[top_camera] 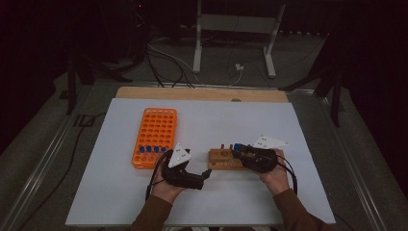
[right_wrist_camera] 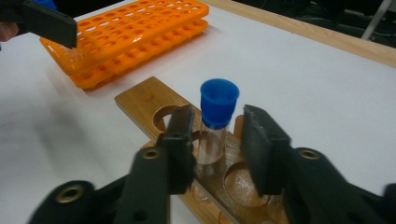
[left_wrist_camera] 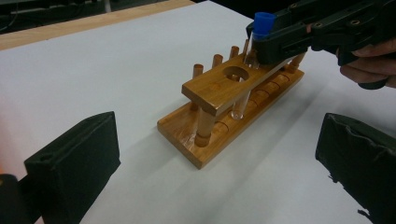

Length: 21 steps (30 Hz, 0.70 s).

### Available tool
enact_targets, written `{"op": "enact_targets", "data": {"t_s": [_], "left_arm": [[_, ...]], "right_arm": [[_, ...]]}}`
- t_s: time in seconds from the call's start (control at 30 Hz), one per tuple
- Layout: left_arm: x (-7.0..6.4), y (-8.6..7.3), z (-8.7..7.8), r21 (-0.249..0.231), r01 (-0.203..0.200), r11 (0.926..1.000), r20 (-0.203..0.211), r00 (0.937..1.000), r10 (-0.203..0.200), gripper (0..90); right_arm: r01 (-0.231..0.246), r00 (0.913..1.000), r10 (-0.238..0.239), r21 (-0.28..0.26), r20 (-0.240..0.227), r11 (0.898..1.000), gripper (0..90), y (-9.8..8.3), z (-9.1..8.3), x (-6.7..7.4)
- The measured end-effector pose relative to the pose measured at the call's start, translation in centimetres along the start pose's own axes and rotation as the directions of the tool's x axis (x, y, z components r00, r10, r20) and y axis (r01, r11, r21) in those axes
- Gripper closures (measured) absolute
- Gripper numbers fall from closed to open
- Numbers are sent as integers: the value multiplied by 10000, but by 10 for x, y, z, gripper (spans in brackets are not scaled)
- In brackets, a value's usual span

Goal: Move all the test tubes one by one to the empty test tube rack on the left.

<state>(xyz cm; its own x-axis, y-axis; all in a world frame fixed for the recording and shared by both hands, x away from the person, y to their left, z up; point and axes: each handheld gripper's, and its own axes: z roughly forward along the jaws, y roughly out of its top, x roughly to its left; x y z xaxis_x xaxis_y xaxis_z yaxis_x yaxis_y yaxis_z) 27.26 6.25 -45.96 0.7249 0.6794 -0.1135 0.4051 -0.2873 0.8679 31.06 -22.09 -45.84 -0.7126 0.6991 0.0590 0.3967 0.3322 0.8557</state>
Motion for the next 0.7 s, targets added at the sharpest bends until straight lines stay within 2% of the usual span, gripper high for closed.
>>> {"op": "enact_targets", "data": {"t_s": [0.13, 0.4, 0.53, 0.7], "left_arm": [[0, 1, 4, 20, -49, 10000, -40, 10000, 49, 8], [2, 3, 10, -25, 40, 10000, 1, 10000, -40, 10], [3, 4, 11, -69, 127, 9999, 48, 9999, -127, 13], [1, 10, 14, -169, 89, 9998, 170, 9998, -86, 27]], "right_arm": [[353, 9993, -353, 54, -83, 9994, 758, 0, 3, 4], [589, 9982, -586, 164, -143, 9981, 772, 0, 4, 5], [579, 9983, -579, 9, -70, 9983, 773, 1, 0, 4], [293, 9995, -297, -397, -89, 9988, 773, 5, -10, 1]]}}
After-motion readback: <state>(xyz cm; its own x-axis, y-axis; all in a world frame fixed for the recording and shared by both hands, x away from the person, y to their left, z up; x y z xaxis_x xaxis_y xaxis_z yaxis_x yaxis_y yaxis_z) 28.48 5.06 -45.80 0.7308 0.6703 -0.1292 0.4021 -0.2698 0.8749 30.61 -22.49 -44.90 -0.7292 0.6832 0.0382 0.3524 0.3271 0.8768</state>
